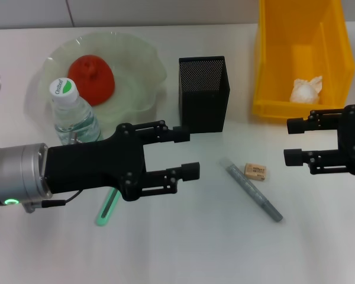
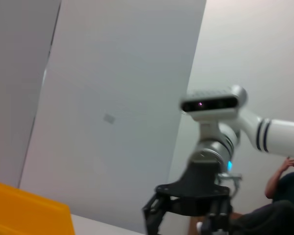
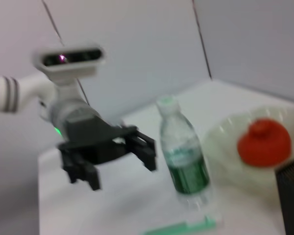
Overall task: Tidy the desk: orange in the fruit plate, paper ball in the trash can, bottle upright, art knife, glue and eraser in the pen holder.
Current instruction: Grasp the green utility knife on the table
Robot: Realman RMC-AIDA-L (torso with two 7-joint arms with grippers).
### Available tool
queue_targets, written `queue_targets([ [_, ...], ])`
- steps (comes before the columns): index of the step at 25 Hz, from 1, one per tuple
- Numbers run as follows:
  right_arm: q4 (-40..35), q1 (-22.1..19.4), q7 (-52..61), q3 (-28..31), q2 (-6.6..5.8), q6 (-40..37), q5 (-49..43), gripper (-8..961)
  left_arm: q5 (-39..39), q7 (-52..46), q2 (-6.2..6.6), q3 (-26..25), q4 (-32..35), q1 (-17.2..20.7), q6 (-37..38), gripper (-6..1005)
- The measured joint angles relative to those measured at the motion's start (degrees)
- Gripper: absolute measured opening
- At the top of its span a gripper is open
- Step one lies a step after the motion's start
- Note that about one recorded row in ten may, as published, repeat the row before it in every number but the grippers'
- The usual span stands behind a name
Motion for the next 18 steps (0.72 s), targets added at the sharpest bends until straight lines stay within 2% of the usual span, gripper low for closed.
queue_targets([
  [6, 15.0, -4.8, -23.4, 3.5, -0.11, 0.4, 8.4, 687, 0.1, -0.7, 0.10, -0.4, 0.2, -0.1, -0.1, 682],
  [8, 19.1, -5.1, -27.2, 4.3, -0.12, 1.0, 8.7, 687, 0.3, -1.6, 0.18, -0.3, 1.0, -0.1, 0.2, 682],
  [12, 25.1, -5.2, -31.0, 5.4, -0.15, 3.2, 8.5, 687, 0.3, -6.2, 0.28, -0.6, 4.6, 0.7, 0.3, 682],
  [18, 27.6, -5.6, -32.8, 5.6, -0.13, 3.7, 8.7, 687, 0.3, -7.5, 0.12, -0.9, 6.5, 1.6, -0.2, 682],
])
